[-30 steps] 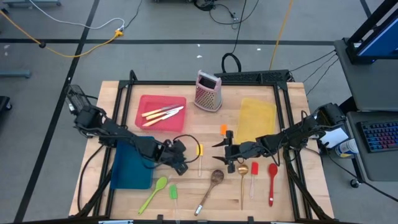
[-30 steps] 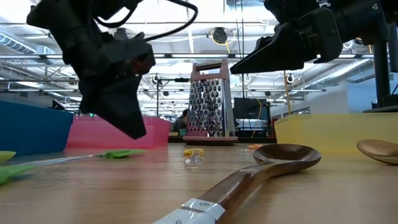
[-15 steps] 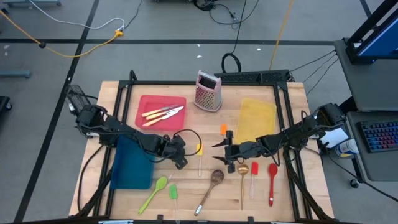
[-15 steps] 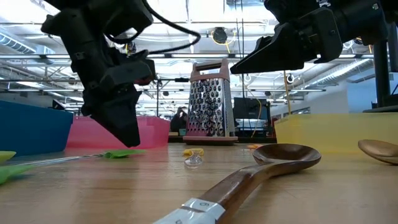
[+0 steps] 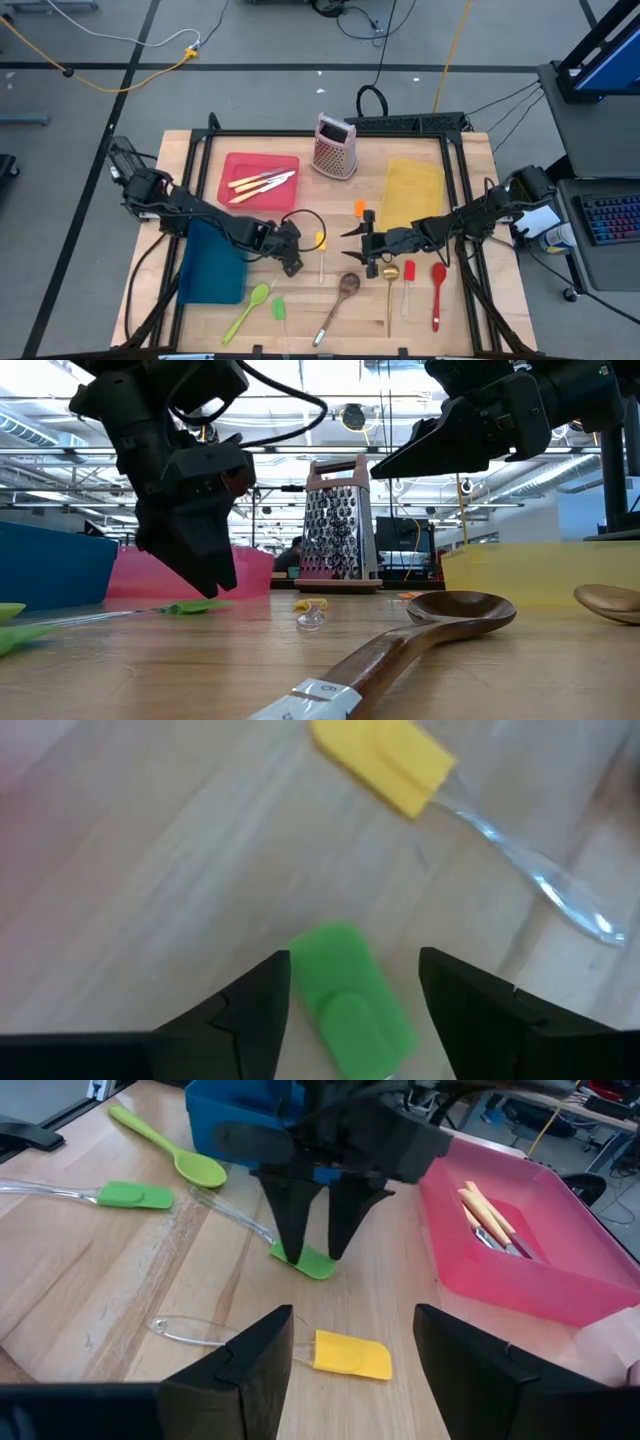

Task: Pick & Place Kitchen Items
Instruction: Put the green spatula into the blue bin

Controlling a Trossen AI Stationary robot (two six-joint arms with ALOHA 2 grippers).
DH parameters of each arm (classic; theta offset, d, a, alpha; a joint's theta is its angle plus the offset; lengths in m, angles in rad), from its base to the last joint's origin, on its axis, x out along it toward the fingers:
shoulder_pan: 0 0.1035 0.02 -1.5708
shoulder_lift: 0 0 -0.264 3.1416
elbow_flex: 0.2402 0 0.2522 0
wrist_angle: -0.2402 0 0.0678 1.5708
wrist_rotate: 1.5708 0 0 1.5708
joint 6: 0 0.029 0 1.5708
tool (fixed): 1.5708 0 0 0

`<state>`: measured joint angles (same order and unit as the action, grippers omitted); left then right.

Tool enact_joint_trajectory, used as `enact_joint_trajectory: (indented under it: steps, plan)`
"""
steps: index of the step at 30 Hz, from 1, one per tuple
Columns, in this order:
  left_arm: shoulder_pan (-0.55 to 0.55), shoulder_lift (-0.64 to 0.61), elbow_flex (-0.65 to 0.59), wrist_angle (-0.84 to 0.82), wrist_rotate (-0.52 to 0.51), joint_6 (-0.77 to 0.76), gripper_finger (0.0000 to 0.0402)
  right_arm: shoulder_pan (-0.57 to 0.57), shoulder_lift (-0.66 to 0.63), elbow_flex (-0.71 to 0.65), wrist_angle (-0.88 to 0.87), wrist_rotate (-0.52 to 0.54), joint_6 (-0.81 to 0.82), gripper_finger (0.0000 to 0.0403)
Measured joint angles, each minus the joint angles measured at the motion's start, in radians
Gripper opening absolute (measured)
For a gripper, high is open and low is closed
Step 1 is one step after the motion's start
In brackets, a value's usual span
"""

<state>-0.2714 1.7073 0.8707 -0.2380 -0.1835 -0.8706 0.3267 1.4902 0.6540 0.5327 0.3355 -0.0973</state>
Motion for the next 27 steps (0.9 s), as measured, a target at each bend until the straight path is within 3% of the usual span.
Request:
enact_joint_trajectory:
  steps: [13, 23, 27]
  plan:
    - [-0.006, 0.114, 0.006, 0.037, -0.023, -0.019, 0.0230, 0.000, 0.000, 0.000, -0.016, 0.000, 0.002, 0.0200]
    - [0.003, -0.065, -0.002, -0.107, 0.008, -0.016, 0.0230, 0.000, 0.000, 0.000, -0.014, -0.001, 0.000, 0.0200]
    - [0.003, -0.069, -0.003, -0.130, 0.001, -0.033, 0.0230, 0.000, 0.000, 0.000, -0.022, 0.000, 0.003, 0.0200]
